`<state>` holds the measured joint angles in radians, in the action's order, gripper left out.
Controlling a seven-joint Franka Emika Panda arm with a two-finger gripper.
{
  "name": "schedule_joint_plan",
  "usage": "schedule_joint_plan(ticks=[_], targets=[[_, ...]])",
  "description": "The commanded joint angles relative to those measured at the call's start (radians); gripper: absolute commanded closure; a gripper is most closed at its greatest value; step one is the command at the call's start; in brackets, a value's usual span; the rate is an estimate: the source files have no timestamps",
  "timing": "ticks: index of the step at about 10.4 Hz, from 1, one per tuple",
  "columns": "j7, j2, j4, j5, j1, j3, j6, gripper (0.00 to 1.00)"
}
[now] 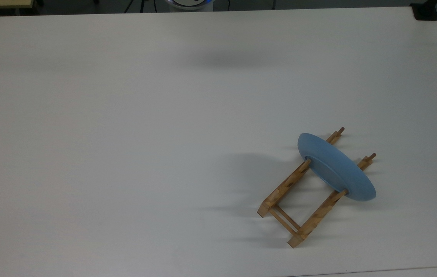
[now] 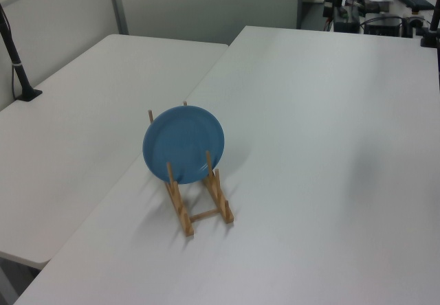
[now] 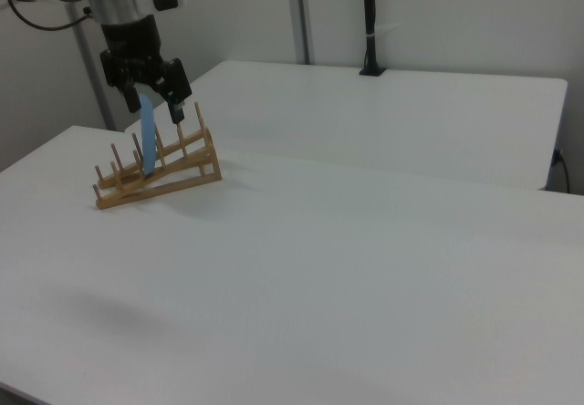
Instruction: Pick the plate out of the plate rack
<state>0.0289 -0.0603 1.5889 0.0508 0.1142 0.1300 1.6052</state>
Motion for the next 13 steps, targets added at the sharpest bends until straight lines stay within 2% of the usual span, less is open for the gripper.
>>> schedule_joint_plan(ticks=[1, 9, 10, 11, 13], targets=[[-0.011, -0.013, 0.022, -0.005, -0.007, -0.001, 0.022, 0.00], [-0.018, -0.012, 0.020, -0.003, -0.004, -0.003, 0.018, 0.00], [-0.052, -0.012, 0.022, -0.002, -0.004, -0.006, 0.018, 0.00], [-0.143, -0.012, 0.023, -0.002, -0.001, -0.006, 0.013, 0.00], [-0.402, -0.007, 0.028, -0.002, 0.002, -0.009, 0.007, 0.00]])
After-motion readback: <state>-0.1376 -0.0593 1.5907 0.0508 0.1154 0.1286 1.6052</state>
